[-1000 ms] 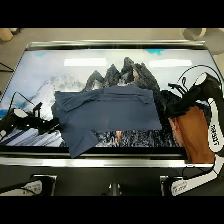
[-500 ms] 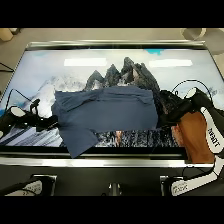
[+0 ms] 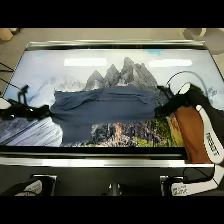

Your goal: Fold the shirts.

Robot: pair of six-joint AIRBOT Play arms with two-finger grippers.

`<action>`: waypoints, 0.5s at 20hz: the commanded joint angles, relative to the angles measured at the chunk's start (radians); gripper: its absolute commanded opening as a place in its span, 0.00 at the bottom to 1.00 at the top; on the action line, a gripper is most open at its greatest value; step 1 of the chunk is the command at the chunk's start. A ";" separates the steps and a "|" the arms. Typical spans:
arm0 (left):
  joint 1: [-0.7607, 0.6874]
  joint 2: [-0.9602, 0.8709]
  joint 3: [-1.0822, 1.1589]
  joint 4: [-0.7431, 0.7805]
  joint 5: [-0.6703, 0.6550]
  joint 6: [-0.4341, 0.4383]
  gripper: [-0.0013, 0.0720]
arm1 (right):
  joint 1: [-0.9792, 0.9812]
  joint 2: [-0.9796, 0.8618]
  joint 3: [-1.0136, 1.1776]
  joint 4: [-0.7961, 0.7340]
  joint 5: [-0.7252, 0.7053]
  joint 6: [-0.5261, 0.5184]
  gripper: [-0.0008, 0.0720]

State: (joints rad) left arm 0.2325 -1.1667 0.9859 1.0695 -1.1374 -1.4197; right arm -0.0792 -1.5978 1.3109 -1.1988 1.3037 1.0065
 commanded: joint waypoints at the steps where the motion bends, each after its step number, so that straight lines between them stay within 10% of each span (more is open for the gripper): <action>1: 0.026 0.116 0.343 0.003 -0.087 0.007 0.05 | 0.006 0.219 0.200 -0.063 -0.024 -0.064 0.04; 7: 0.026 0.345 1.141 0.034 0.223 0.005 0.05 | 0.006 0.779 0.616 -0.318 -0.492 -0.035 0.04; 10: 0.026 0.447 1.126 0.039 0.224 -0.079 0.05 | 0.006 0.903 0.619 -0.325 -0.410 0.024 0.04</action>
State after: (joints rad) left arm 0.2573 -0.8089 2.0132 1.0920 -0.9707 -1.4353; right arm -0.0742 -0.8387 1.8748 -1.4693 0.9314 0.9794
